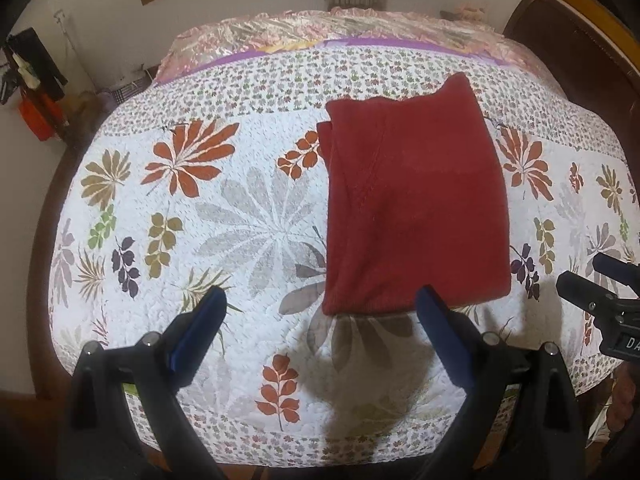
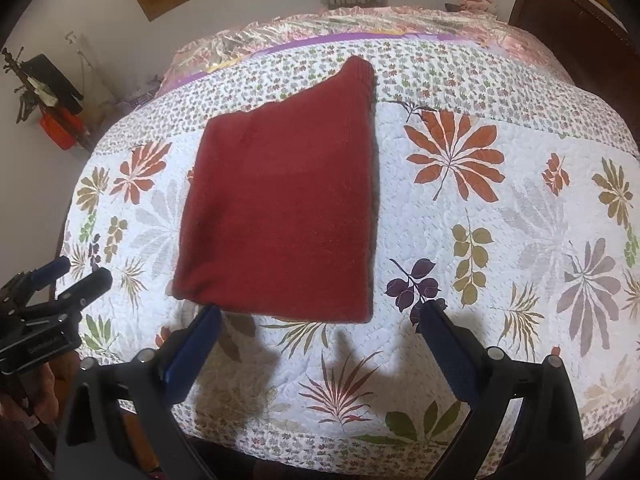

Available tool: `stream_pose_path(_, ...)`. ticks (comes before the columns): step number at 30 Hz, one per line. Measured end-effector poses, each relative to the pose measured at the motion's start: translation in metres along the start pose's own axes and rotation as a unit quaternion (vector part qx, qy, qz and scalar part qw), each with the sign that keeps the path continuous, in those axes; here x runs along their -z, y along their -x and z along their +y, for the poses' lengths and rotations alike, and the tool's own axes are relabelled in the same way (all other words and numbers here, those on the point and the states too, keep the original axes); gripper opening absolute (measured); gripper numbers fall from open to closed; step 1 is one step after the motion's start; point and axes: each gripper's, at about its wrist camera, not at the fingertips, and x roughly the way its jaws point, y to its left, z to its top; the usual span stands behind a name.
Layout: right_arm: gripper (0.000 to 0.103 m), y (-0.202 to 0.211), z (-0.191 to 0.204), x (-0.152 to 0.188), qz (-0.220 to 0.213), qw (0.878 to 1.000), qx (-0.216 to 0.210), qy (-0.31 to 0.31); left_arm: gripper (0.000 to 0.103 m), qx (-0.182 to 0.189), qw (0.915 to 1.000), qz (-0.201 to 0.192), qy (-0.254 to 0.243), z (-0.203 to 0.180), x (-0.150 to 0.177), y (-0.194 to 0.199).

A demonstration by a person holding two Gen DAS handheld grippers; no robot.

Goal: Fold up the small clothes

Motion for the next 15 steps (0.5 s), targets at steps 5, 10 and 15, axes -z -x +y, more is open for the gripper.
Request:
stream_pose_path(5,0.099,0.001,0.002,0.000,0.002,1.000,0.001,0.001,0.095,-0.009,0.9999,-0.002,-0.003,0.000,-0.001,0.004)
stream_pose_path(10,0.099,0.000,0.010,0.004,0.006,1.000,0.002,0.010,0.095,-0.017,0.9998,-0.001,-0.009,-0.001,0.001,0.005)
stream_pose_path(15,0.099,0.000,0.015,0.006,0.004,1.000,0.012,0.022,0.095,-0.018,0.9998,0.004,-0.009,0.001,0.003,0.003)
